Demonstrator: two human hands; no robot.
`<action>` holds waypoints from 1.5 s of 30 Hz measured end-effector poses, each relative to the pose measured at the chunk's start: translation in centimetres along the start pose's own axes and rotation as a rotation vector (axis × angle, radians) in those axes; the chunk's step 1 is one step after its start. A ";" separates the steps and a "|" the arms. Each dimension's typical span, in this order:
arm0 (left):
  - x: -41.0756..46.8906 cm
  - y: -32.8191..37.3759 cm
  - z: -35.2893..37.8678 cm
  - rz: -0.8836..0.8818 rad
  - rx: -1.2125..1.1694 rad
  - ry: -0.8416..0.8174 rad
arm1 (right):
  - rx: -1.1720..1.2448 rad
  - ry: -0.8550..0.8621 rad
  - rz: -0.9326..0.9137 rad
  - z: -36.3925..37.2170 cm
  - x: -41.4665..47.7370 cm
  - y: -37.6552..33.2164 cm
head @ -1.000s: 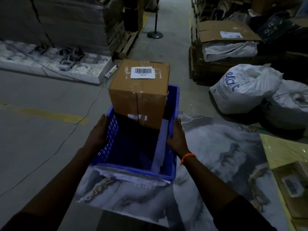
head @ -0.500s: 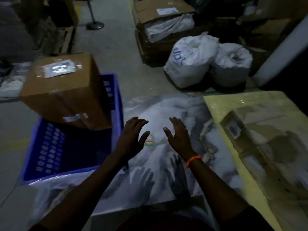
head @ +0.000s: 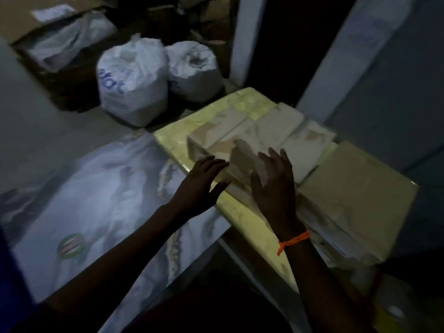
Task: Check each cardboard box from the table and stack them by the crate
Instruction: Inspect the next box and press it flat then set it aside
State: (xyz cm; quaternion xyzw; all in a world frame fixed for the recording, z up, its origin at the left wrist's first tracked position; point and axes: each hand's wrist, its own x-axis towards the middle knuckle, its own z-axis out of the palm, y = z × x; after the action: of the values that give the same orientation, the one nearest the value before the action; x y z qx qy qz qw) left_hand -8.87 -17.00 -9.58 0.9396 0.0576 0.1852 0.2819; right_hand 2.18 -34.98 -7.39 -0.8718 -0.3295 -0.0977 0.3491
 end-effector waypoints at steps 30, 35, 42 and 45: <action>16.7 0.7 11.1 -0.581 -0.128 -0.113 | -0.273 -0.198 0.302 -3.5 2.0 14.8; 17.0 -0.4 10.2 -0.672 -0.379 -0.076 | 0.004 -0.120 0.407 -2.9 2.9 13.8; 16.2 -0.3 6.6 -0.657 -0.511 0.167 | 0.356 0.077 0.487 -2.4 4.6 12.4; 14.1 0.5 3.8 -0.654 -0.560 0.310 | 0.524 0.104 0.440 -1.3 5.2 10.5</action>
State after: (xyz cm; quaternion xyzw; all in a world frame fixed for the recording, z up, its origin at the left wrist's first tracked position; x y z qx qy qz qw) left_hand 5.64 -16.36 -7.76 0.7208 0.3406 0.2333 0.5568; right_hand 12.97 -38.85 -10.08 -0.7965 -0.1291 0.0237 0.5902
